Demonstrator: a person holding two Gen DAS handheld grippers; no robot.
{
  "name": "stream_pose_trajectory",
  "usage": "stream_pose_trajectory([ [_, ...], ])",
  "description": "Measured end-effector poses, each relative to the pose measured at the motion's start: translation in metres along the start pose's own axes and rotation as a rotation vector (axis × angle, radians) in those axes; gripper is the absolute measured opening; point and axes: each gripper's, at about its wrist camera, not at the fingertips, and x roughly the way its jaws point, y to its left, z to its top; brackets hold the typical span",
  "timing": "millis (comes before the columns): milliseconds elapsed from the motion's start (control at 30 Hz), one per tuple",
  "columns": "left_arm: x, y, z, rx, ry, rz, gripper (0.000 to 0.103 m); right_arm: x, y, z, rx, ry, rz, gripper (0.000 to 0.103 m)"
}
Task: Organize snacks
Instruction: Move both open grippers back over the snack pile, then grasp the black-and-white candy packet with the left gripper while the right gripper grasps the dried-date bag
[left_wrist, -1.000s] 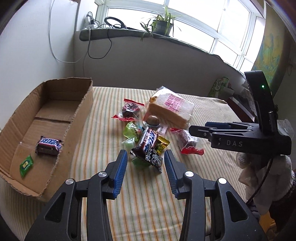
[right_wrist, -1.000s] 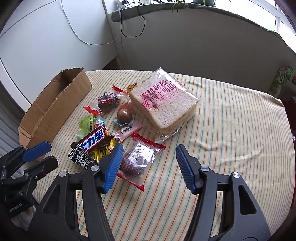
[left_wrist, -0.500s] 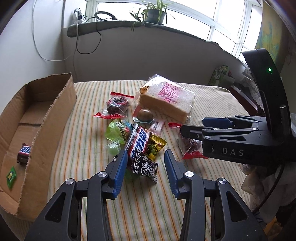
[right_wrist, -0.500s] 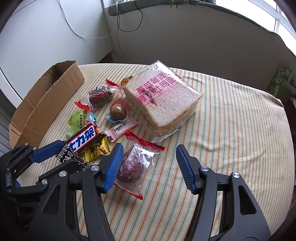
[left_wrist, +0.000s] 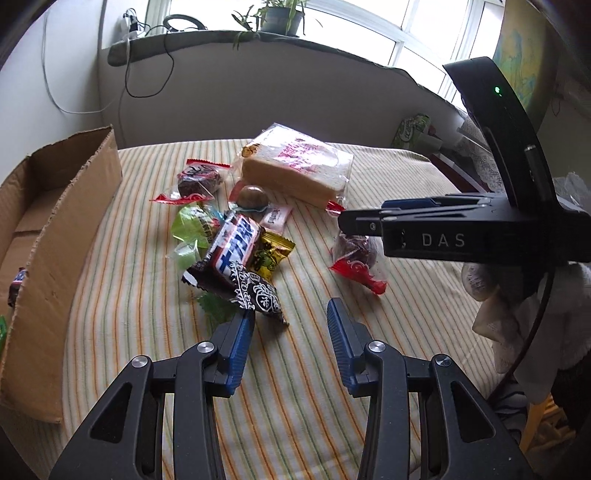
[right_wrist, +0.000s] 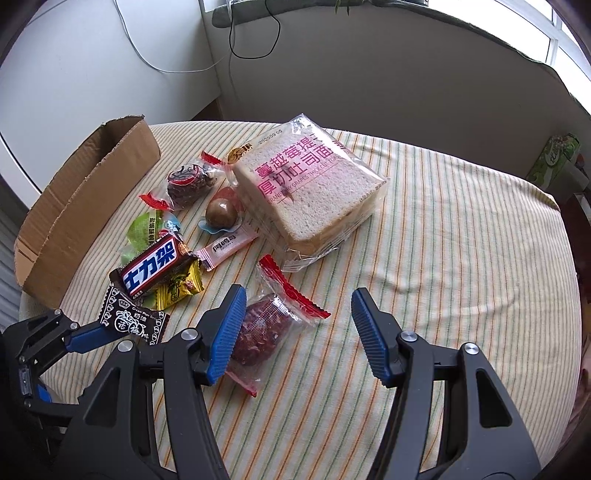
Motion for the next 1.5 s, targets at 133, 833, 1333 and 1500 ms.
stream_pose_trajectory([
  [133, -0.001, 0.002, -0.007, -0.001, 0.012, 0.007, 0.039, 0.002, 0.000, 0.001, -0.005, 0.009, 0.002, 0.062],
  [833, 0.023, 0.016, 0.032, -0.016, 0.118, -0.025, 0.039, -0.006, -0.011, -0.004, 0.011, 0.006, 0.009, 0.062],
  [1333, 0.022, -0.005, 0.007, 0.136, 0.128, 0.096, 0.031, -0.016, -0.026, -0.012, 0.157, -0.001, 0.034, 0.079],
  [1500, 0.022, -0.002, 0.005, 0.100, 0.111, 0.092, 0.025, -0.003, -0.027, -0.010, 0.230, 0.063, 0.087, 0.079],
])
